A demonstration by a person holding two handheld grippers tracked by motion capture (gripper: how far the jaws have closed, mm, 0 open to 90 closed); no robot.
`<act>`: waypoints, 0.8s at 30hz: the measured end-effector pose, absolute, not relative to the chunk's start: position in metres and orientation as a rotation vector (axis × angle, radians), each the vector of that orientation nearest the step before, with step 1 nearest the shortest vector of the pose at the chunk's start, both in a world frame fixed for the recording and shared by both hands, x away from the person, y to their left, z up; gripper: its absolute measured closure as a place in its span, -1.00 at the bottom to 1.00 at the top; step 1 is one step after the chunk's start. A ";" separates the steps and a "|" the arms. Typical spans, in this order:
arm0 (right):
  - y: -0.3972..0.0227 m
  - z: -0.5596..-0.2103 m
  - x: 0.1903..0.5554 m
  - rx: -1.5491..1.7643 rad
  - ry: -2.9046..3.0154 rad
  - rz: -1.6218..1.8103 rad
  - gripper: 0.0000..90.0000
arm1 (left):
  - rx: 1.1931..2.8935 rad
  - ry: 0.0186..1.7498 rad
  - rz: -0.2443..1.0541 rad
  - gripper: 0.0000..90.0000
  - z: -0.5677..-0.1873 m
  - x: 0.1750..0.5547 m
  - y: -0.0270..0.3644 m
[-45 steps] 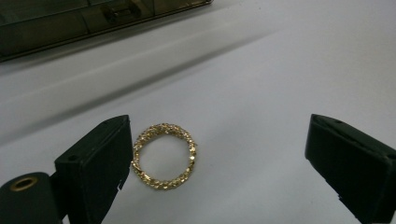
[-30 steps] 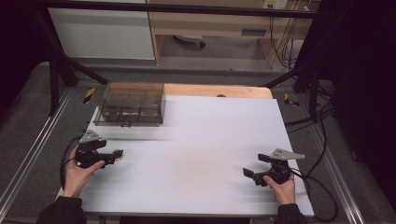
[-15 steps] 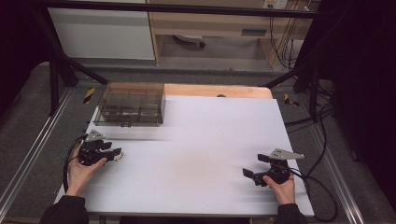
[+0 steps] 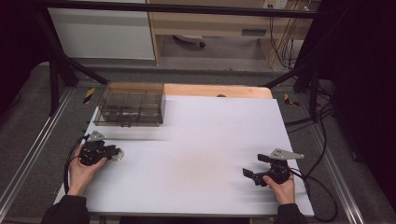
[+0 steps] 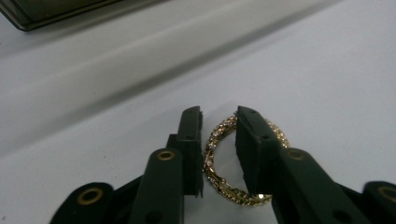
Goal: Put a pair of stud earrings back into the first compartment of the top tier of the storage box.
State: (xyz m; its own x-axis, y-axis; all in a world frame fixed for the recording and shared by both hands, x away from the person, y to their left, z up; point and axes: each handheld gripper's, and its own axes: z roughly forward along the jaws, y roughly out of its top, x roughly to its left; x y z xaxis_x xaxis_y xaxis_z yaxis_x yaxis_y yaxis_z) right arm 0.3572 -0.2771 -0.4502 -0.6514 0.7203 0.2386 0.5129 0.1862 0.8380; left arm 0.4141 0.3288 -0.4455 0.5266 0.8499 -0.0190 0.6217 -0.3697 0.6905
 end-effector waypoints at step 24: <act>-0.278 -0.450 0.357 1.188 2.250 1.453 -0.98 | 2.034 1.207 0.443 0.89 -0.435 0.407 0.335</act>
State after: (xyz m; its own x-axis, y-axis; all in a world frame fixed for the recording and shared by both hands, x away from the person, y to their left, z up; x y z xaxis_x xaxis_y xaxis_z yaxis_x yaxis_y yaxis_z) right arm 0.3572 -0.2776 -0.4499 -0.6526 0.7199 0.2364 0.5115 0.1884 0.8384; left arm 0.4069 0.3350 -0.4348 0.5028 0.8619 -0.0653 0.6150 -0.3037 0.7277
